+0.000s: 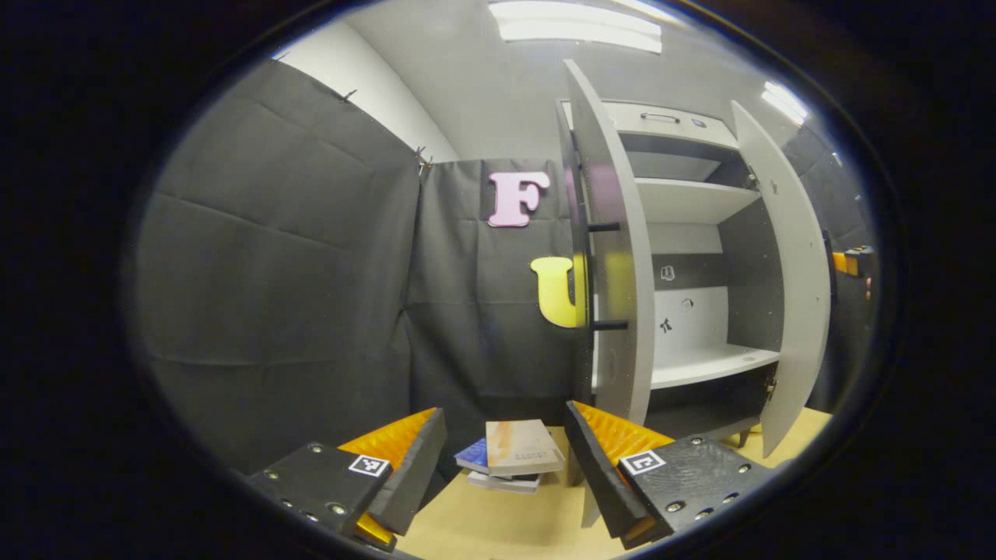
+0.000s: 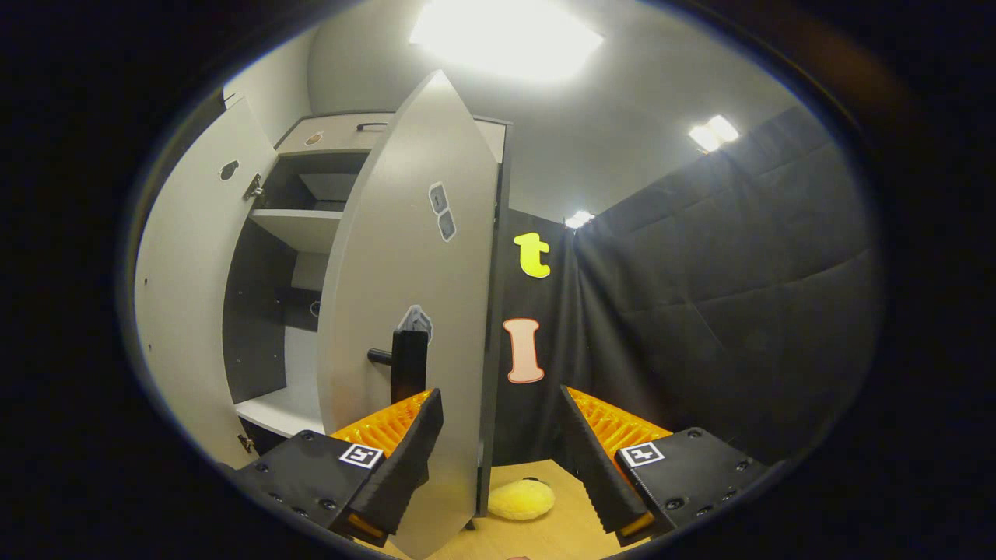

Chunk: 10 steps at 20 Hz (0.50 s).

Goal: Grasp the bottle in the cabinet with the left hand and place it on the coaster, then close the right door with the right hand and the left door with the left hand.

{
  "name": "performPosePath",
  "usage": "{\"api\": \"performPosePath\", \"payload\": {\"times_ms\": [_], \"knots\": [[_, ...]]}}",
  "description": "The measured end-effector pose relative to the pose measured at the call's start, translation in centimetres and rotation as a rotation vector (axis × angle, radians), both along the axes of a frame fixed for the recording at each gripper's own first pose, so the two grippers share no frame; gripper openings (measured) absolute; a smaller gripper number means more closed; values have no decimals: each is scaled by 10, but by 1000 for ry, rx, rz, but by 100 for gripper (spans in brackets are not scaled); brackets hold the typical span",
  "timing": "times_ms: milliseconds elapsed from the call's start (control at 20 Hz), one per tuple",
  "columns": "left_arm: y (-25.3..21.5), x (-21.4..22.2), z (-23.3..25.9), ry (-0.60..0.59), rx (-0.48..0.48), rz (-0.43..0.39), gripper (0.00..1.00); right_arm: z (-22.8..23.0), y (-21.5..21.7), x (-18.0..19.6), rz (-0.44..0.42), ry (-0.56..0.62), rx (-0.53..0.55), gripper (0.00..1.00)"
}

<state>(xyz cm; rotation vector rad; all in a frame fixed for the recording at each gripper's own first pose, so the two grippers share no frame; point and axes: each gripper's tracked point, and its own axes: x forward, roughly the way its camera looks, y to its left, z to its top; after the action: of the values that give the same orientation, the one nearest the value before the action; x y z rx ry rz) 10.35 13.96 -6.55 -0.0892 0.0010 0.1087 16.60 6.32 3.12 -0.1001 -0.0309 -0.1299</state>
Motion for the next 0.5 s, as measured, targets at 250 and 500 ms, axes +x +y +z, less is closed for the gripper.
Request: {"api": "performPosePath", "payload": {"times_ms": [250, 500], "knots": [[14, -6, -5, 12, -9, 16, 98, -10, 28, 13, 43, 21, 10, 95], [16, -3, -4, 23, -16, 11, 98, -26, 49, 24, 89, 57, 11, 95]]}}
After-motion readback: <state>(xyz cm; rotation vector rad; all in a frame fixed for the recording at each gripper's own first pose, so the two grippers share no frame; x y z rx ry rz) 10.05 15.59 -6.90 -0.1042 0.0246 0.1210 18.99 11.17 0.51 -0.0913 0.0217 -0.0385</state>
